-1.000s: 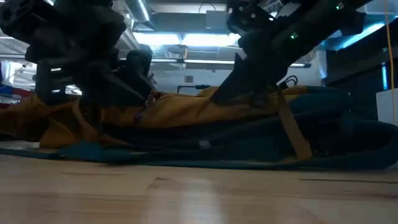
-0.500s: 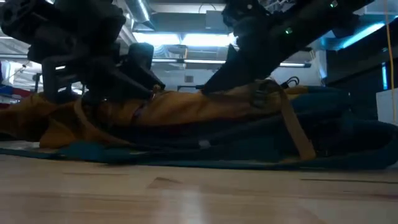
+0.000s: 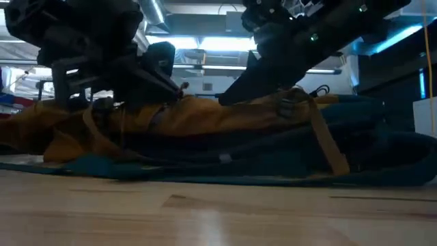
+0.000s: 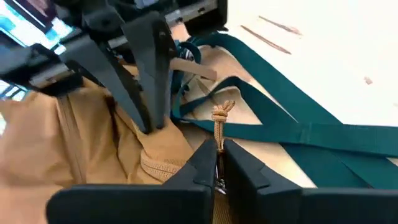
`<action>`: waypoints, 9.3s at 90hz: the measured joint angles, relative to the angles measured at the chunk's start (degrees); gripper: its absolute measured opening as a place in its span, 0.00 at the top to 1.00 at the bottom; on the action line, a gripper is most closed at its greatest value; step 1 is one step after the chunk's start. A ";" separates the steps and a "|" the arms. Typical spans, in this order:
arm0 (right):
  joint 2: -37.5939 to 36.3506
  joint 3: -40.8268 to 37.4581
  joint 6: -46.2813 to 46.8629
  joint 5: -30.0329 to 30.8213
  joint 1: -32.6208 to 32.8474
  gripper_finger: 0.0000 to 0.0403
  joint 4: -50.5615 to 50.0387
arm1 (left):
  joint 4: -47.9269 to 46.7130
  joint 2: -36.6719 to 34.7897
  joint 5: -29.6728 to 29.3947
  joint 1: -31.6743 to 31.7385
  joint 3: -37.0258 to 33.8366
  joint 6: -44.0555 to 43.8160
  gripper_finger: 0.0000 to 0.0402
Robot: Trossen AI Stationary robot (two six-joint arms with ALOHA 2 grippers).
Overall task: Unpack backpack
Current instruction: Open the brown backpack
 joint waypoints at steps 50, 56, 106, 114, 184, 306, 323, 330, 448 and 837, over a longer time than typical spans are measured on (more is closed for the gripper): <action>0.00 0.02 -4.37 -2.82 0.72 0.93 6.13 | -0.59 0.00 -2.32 0.04 4.27 3.03 1.00; 0.00 0.02 -5.82 -2.90 0.98 0.91 6.70 | -1.57 0.00 -3.59 0.04 4.31 2.37 1.00; 1.53 0.02 -7.15 -1.94 1.53 0.65 12.29 | -2.71 -0.02 -6.05 0.04 4.34 0.53 1.00; 2.32 0.26 -7.40 -1.88 1.49 0.66 13.14 | -2.61 -0.02 -6.05 0.04 4.34 0.44 1.00; 5.14 4.17 -8.79 -1.74 0.83 0.66 9.17 | -4.35 -0.06 -6.03 0.04 4.27 -1.11 1.00; 2.54 4.15 -5.89 2.79 1.78 0.66 5.70 | -5.85 -0.08 -6.10 0.81 4.29 -2.49 1.00; 2.56 4.15 -5.84 1.55 1.42 0.66 5.87 | -5.85 -0.08 -6.08 0.81 4.29 -2.49 1.00; 2.56 4.15 -5.84 1.38 1.42 0.66 5.91 | -5.85 -0.08 -6.08 0.81 4.29 -2.49 1.00; 6.16 6.55 -7.56 0.44 1.11 0.87 6.04 | -6.65 0.04 -5.87 0.76 4.16 -3.17 1.00; 1.91 21.70 11.80 26.71 2.10 1.00 -56.37 | -38.97 -6.11 -26.22 -8.38 4.21 -21.35 1.00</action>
